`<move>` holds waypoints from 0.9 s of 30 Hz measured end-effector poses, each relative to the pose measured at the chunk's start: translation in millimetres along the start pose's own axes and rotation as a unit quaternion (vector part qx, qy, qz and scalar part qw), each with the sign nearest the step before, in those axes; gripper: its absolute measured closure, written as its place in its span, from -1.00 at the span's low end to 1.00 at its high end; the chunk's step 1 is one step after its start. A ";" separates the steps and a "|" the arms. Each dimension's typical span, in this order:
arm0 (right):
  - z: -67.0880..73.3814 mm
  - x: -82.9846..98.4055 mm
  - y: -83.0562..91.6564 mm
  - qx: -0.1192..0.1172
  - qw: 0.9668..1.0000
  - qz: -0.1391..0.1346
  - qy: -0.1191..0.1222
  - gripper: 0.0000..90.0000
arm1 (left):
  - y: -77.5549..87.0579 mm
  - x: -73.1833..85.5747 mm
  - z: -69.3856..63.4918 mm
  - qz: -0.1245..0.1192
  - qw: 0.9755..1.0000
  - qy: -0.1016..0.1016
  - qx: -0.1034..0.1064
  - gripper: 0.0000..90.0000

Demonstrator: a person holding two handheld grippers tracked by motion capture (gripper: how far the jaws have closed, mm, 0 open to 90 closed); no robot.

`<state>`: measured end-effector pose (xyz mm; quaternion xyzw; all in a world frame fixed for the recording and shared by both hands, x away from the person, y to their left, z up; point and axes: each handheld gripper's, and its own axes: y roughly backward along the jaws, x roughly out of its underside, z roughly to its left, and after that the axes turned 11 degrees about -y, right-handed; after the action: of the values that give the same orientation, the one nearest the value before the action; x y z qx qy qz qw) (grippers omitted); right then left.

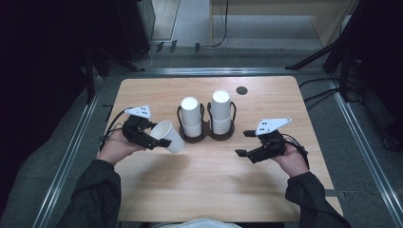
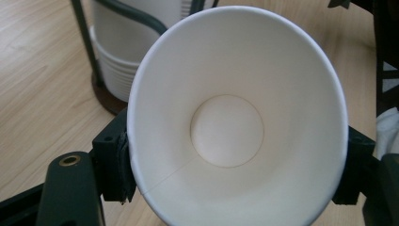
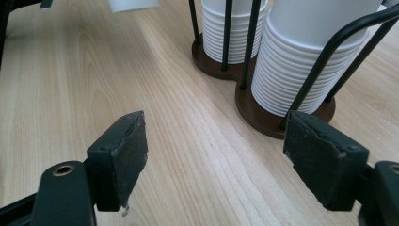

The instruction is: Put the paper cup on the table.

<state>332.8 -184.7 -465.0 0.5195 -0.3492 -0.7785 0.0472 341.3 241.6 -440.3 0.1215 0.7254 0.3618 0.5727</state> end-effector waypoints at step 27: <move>-2.0 2.5 -3.7 -0.001 1.000 0.021 0.006 -0.50 | 35.3 36.4 38.4 -0.007 0.995 0.069 -0.072 -0.50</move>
<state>334.5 -184.0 -469.5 0.5171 -0.3589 -0.7742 0.0661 356.7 303.0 -447.1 0.0497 0.7358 0.4169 0.5314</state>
